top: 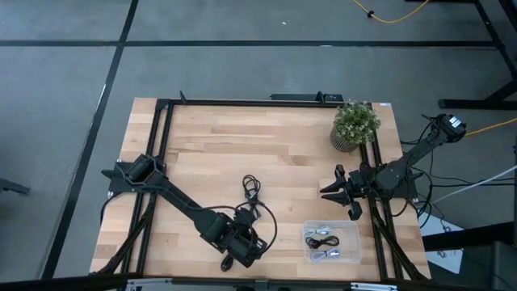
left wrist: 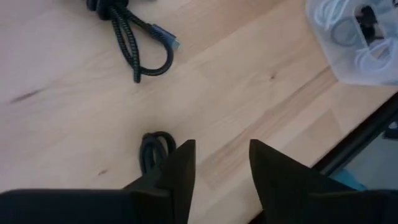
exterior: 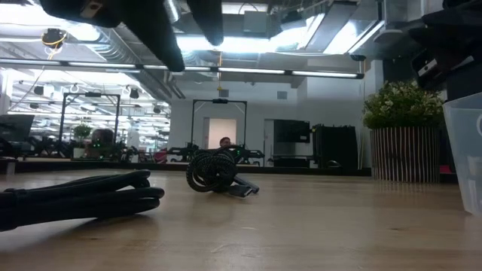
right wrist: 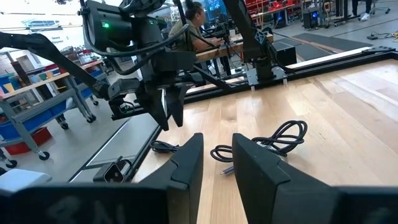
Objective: Pick and place USB-C Cables
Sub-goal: Put the bottom black charger cable into the transparent bin, then adjust the transparent bin
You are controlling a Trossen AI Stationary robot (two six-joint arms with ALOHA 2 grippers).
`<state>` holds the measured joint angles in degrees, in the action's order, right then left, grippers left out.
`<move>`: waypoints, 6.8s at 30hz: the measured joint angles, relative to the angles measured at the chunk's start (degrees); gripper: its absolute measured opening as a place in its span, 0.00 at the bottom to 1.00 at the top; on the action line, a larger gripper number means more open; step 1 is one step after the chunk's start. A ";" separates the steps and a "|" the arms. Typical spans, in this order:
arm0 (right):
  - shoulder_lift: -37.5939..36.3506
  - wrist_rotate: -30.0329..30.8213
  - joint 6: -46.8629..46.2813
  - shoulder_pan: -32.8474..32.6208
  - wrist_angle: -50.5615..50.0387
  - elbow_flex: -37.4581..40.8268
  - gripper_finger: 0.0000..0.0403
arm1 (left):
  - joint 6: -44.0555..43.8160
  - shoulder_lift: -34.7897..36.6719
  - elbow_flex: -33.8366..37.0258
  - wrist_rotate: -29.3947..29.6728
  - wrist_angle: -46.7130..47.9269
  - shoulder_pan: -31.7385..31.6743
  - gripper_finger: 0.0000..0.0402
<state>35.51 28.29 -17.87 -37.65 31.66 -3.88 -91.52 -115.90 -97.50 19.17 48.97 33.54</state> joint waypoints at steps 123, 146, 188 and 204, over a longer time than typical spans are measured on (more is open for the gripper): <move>-16.55 2.55 7.61 -0.01 0.20 0.00 0.22 | 65.13 -23.78 -21.61 -12.71 -53.01 -16.22 0.37; -16.52 1.42 7.82 -0.02 -0.15 0.00 0.22 | 66.60 -23.54 -21.65 -12.70 -57.37 -16.73 0.38; -16.76 -4.90 4.39 -0.02 -2.90 0.04 0.22 | 47.22 -8.99 -21.70 15.60 19.82 -21.64 0.37; -16.65 -5.99 3.32 -0.02 -4.61 0.04 0.22 | 46.28 -13.59 -17.25 5.28 10.21 -24.19 0.36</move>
<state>18.85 22.31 -14.55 -37.67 27.05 -3.84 -45.24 -129.49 -114.75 24.46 59.18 9.35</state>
